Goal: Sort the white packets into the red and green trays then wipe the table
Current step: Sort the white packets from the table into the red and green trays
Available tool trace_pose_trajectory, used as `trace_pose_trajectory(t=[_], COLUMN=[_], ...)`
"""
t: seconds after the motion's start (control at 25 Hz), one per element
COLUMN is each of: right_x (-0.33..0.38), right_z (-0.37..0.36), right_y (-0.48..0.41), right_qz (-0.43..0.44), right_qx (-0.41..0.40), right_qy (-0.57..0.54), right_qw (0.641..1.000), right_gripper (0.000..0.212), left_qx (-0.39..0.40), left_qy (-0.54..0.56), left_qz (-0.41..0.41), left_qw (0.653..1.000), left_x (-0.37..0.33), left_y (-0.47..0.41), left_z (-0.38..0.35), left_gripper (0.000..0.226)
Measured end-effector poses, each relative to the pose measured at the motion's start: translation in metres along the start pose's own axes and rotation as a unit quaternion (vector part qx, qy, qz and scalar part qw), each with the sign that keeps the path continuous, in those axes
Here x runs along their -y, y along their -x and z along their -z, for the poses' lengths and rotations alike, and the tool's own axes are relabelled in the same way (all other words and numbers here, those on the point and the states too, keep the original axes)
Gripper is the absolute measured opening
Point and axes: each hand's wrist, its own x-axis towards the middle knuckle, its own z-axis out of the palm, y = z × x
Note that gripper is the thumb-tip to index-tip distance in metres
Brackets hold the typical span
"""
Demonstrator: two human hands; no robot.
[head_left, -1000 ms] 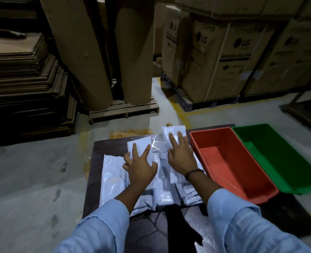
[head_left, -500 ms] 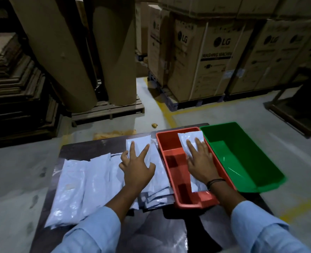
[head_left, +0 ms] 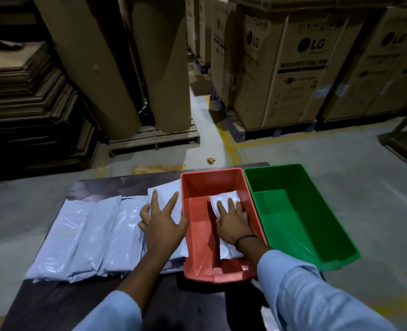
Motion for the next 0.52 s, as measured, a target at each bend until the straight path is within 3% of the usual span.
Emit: trace_pose_trajectory(t=[0.52], right_x=[-0.022], right_z=[-0.053], right_y=[-0.013], right_qz=[0.047], right_qx=[0.064], right_qy=[0.069], right_qw=[0.994], right_gripper=[0.084], left_qx=[-0.006], left_qy=[-0.011], left_qz=[0.04], left_qw=[0.999], left_x=[-0.002], left_y=[0.008], left_z=[0.011], left_gripper=[0.065])
